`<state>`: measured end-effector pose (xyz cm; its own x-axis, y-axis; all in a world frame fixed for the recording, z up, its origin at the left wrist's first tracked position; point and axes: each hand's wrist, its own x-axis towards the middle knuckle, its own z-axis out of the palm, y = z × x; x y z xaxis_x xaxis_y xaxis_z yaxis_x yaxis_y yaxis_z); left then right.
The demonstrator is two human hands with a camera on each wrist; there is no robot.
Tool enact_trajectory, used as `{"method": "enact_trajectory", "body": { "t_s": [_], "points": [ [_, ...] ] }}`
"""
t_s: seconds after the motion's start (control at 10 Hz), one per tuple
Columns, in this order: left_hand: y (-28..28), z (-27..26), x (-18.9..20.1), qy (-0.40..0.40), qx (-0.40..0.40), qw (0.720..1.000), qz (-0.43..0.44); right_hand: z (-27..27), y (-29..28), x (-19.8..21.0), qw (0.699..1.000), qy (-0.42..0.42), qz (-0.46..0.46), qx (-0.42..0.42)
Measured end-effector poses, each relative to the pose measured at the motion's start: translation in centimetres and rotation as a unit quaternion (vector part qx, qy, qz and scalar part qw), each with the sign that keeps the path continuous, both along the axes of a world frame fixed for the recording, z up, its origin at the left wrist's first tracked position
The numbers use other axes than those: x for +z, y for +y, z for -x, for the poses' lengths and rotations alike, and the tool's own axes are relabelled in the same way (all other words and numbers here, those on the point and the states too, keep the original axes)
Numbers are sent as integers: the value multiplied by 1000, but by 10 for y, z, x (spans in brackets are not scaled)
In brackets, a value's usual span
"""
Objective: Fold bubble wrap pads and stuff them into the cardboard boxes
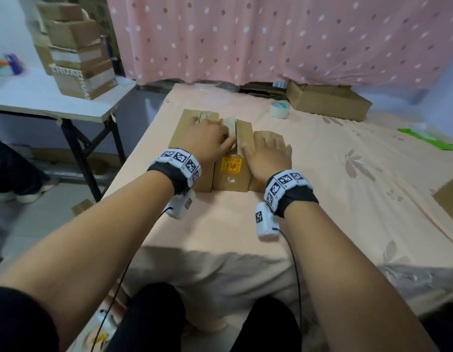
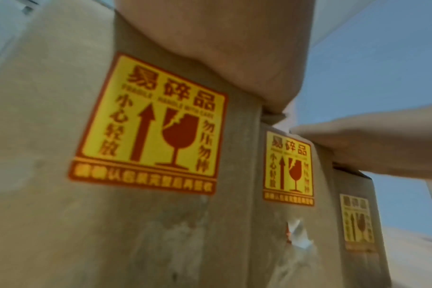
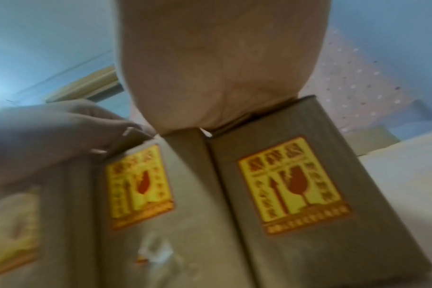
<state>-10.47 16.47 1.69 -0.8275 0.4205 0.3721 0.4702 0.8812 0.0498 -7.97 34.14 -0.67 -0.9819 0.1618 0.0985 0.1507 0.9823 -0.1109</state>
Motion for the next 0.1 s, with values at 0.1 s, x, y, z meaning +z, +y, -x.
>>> {"method": "enact_trajectory", "body": {
  "t_s": [0.1],
  "points": [
    [-10,-6,4,119,-66,987,-85,-16,-6,18,975,210,-11,78]
  ]
}}
